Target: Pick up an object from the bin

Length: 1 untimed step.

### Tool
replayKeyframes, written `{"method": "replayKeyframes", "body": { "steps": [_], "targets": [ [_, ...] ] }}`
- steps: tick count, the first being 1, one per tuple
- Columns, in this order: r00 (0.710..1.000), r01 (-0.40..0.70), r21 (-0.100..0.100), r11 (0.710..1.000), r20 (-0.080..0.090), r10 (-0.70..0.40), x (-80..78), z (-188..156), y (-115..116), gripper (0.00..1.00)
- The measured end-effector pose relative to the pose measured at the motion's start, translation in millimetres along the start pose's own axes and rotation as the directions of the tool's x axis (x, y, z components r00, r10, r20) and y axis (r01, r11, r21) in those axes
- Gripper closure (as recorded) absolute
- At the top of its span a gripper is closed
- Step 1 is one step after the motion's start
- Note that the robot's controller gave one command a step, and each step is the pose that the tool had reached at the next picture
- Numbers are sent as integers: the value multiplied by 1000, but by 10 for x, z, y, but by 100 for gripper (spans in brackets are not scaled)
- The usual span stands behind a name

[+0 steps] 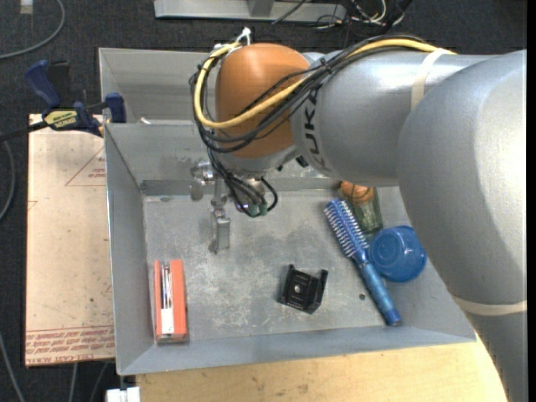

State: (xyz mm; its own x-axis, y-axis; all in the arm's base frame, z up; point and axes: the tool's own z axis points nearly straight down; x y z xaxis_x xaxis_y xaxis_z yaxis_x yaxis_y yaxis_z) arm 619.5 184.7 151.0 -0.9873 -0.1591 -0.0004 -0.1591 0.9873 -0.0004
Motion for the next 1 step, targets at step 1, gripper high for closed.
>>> {"method": "replayKeyframes", "body": {
  "steps": [1],
  "targets": [
    [985, 170, -4, 985, 5, -170, 158, 446, 300, 0]
  ]
}}
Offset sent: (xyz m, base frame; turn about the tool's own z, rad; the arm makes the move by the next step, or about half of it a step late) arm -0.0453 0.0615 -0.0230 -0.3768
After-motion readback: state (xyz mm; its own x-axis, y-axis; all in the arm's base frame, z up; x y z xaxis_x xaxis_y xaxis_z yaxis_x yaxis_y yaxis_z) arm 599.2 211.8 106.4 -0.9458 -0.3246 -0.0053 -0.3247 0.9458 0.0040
